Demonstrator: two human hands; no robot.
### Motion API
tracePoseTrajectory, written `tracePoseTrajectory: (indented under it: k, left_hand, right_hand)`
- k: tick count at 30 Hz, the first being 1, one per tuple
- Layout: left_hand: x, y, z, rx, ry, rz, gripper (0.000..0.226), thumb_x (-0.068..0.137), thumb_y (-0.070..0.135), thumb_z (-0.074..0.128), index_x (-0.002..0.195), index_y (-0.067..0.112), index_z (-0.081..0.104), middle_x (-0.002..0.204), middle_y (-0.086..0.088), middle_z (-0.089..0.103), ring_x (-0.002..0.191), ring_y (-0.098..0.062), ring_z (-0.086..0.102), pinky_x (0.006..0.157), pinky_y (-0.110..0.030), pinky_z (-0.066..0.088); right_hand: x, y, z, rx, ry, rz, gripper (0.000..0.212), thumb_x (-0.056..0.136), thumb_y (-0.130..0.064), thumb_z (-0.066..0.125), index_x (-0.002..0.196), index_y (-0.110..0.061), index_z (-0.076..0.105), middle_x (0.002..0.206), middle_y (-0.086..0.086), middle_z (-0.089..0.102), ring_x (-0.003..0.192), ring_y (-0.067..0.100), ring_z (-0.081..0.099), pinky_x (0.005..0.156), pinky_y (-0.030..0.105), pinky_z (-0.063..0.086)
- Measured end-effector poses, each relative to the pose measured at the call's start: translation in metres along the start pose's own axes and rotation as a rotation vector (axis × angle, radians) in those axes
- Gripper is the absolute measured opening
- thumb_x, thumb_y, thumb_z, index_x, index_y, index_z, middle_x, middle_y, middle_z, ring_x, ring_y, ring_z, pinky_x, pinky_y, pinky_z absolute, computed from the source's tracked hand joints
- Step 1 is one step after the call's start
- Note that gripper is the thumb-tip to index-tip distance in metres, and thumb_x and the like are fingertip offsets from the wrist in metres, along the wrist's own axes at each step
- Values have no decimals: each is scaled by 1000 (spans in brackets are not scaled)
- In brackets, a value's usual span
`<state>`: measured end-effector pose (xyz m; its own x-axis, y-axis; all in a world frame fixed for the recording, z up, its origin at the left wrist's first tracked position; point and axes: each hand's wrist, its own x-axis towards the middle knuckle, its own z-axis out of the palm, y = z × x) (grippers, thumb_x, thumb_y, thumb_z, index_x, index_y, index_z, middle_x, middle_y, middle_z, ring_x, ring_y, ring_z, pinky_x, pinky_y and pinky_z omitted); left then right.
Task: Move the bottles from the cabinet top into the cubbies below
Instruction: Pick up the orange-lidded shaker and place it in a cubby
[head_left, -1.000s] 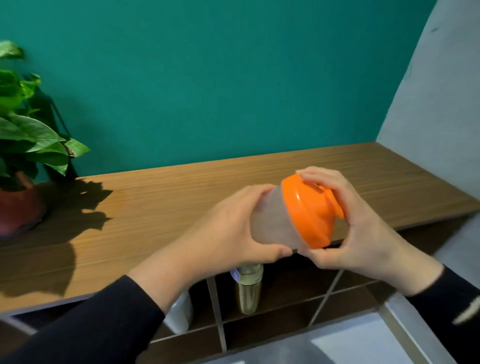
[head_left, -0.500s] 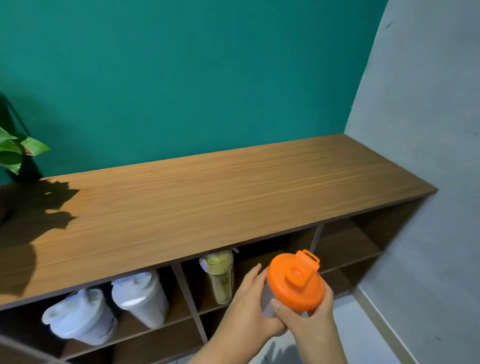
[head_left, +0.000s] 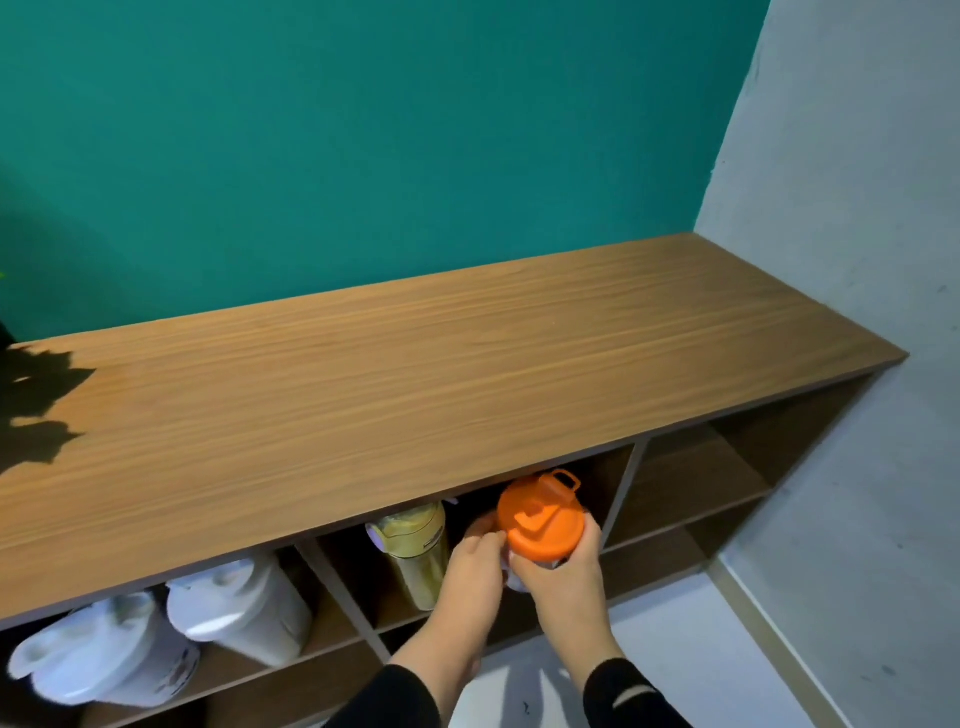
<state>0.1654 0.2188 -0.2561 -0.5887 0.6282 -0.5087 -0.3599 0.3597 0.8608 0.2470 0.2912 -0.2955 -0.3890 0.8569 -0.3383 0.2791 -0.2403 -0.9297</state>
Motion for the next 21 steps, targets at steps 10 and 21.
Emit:
tracePoseTrajectory:
  k: [10, 21]
  left_hand:
    - [37, -17, 14, -112, 70, 21, 29, 106, 37, 47, 135, 34, 52, 128, -3, 67, 113, -19, 66, 85, -31, 54]
    - [42, -13, 11, -128, 214, -54, 22, 107, 32, 44, 87, 31, 54, 103, 3, 63, 97, -21, 56, 99, -33, 37]
  right_hand:
    - [24, 12, 5, -133, -29, 35, 94, 68, -18, 82, 139, -38, 24, 125, 3, 51, 112, 25, 54, 95, 42, 50]
    - [0, 18, 24, -55, 83, 227, 81, 91, -3, 61, 154, -28, 15, 157, 10, 29, 137, 34, 43, 105, 46, 44]
